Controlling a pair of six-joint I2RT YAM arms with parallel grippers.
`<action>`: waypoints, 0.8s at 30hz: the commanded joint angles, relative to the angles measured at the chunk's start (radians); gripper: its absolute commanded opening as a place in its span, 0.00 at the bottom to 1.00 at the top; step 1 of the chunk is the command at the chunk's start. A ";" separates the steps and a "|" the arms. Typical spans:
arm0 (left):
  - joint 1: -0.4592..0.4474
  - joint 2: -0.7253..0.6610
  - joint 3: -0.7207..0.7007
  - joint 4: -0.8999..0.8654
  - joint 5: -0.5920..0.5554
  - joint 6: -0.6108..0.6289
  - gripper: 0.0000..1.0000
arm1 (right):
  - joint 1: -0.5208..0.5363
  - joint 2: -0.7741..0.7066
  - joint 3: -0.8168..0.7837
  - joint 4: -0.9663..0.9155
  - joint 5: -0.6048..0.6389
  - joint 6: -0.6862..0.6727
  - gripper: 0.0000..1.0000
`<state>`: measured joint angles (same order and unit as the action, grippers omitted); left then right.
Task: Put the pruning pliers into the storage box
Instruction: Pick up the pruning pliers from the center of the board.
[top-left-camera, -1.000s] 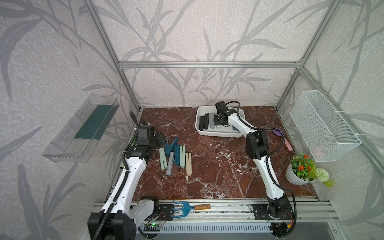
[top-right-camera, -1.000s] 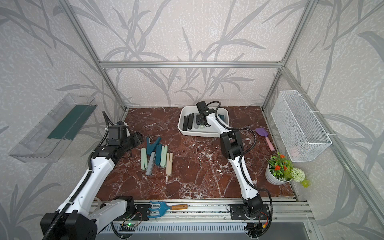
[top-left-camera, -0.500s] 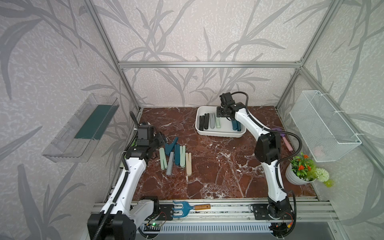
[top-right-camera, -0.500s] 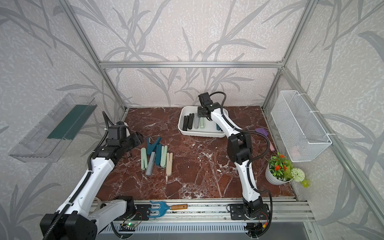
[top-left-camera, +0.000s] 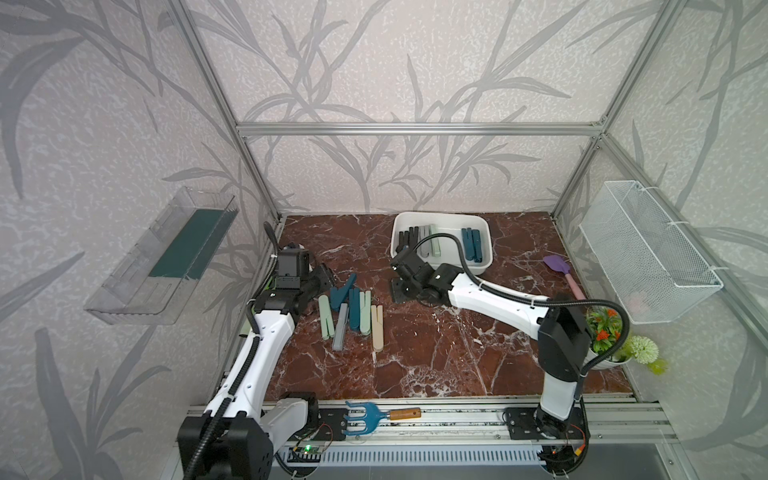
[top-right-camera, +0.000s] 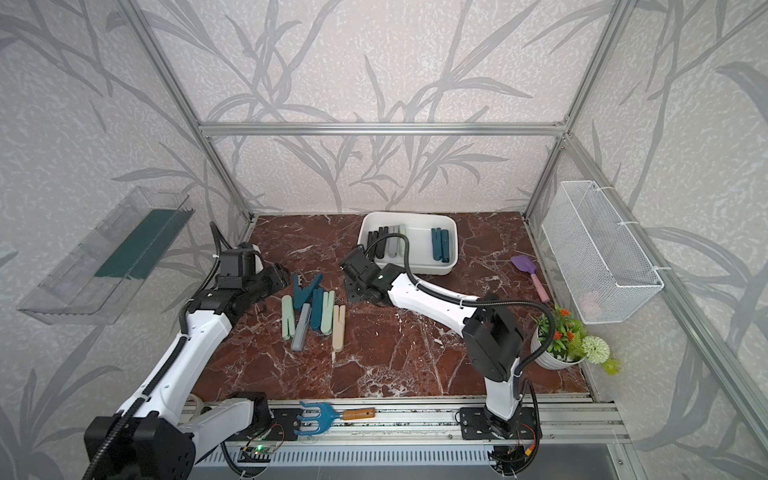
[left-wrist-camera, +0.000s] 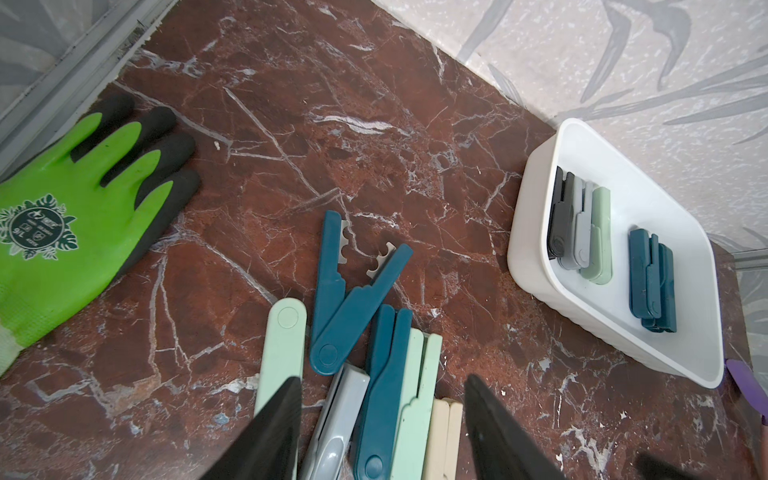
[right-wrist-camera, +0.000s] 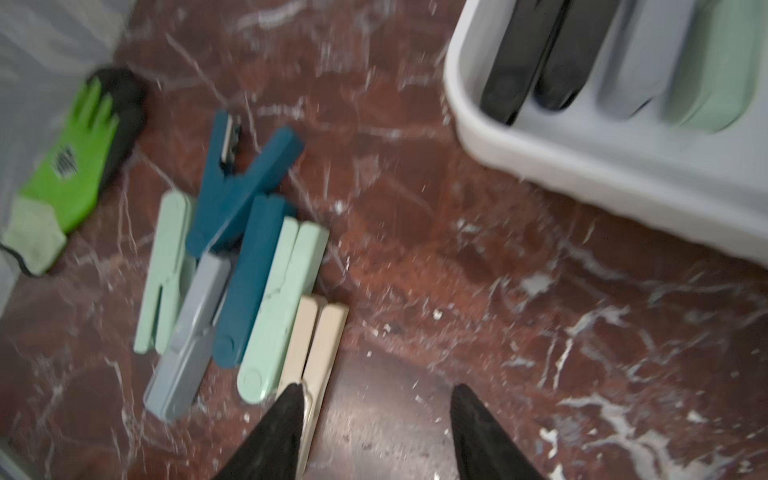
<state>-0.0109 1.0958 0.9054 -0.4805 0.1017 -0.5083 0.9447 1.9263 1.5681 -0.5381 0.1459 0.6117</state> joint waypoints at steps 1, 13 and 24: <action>0.003 -0.007 0.001 0.011 0.006 -0.004 0.62 | 0.036 0.114 0.104 -0.223 -0.040 -0.006 0.59; 0.004 -0.018 -0.010 0.010 -0.018 -0.011 0.63 | 0.073 0.246 0.137 -0.220 -0.222 -0.025 0.77; 0.005 -0.013 -0.008 0.008 -0.001 -0.010 0.63 | 0.107 0.308 0.177 -0.240 -0.167 -0.069 0.76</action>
<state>-0.0109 1.0935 0.9054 -0.4763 0.1001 -0.5163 1.0210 2.1868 1.7256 -0.7315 -0.0608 0.5713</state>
